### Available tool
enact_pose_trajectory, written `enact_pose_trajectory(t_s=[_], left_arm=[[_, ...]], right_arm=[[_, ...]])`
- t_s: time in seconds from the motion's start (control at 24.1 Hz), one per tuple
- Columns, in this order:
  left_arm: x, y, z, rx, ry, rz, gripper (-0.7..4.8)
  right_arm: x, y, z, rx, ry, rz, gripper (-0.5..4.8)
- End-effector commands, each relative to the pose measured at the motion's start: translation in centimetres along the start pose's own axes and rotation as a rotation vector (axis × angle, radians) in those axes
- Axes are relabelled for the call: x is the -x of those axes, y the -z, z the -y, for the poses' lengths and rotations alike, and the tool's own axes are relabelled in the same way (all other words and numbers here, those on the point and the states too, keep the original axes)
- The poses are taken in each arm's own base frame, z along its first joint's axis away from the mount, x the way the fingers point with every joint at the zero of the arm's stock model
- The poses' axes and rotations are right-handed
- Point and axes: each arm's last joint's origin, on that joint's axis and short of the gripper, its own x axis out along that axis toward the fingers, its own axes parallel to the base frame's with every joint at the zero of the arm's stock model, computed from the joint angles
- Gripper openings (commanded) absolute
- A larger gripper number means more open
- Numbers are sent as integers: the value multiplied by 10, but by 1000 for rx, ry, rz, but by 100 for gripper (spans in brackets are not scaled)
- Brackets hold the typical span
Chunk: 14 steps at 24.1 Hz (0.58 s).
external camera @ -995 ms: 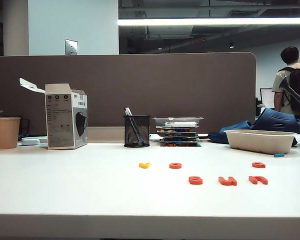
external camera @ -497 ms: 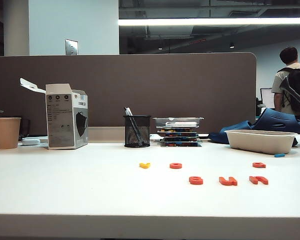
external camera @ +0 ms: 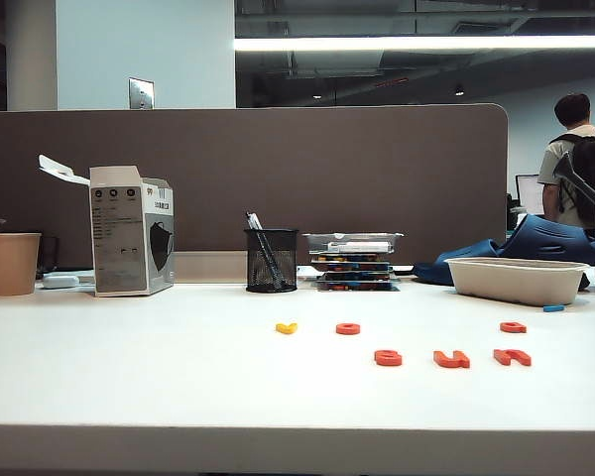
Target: Select the appropriate letters from the row of letter magnets placed on the table to arrange into the word "sun".
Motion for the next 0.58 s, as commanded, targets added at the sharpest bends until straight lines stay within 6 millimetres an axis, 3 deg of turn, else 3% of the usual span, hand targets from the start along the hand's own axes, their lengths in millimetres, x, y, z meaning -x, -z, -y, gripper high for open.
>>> enact_pose_trajectory(t_s=[0.04, 0.17, 0.25, 0.58], left_arm=[[-12, 10, 3, 0, 54, 64, -5], [-21, 21, 4, 7, 72, 94, -5], [-31, 38, 5, 6, 74, 111, -5], [-48, 82, 6, 7, 92, 134, -5]], right_arm=[[0, 12, 2, 58, -5, 66, -6], [-4, 23, 5, 60, -3, 51, -6], [-9, 36, 7, 82, 0, 35, -6], [-15, 56, 12, 122, 15, 12, -6]])
